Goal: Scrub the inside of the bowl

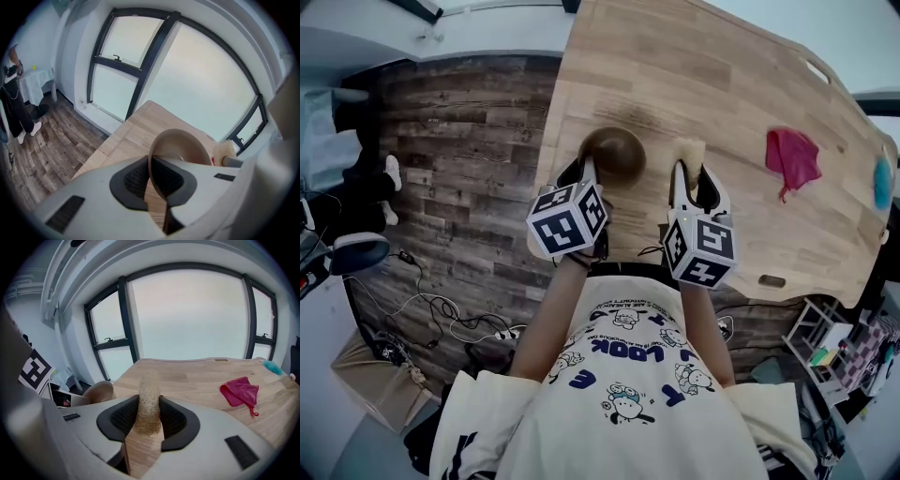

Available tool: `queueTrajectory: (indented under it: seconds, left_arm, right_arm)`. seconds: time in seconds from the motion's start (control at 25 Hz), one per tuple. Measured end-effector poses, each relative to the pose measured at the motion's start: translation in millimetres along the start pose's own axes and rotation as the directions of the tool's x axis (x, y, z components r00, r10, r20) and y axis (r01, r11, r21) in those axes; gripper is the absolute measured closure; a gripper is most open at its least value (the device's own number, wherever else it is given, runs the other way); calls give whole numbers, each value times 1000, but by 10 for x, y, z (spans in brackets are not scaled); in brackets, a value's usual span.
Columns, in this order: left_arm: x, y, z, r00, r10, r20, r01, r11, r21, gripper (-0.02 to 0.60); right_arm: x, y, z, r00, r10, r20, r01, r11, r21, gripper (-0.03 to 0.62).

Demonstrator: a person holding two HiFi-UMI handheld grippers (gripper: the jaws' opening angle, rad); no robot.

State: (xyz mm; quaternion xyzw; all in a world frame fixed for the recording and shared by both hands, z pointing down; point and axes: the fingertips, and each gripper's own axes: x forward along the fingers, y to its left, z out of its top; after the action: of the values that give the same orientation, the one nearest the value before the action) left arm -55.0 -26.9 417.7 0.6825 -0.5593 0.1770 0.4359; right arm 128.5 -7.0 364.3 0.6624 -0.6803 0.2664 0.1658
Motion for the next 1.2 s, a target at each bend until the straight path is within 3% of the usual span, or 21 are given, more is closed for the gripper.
queueTrajectory:
  seconds: [0.6,1.2]
  left_arm:
    - [-123,-95,-13,1000,-18,4,17,996,88,541]
    - [-97,-225,-119,999,-34,-11,35,994,101,541]
  right_arm:
    - [-98,-131,-123,1000,-28,-14,28,999,29,471]
    - [-104,-229,-310,997,-30,-72,35,997,75,480]
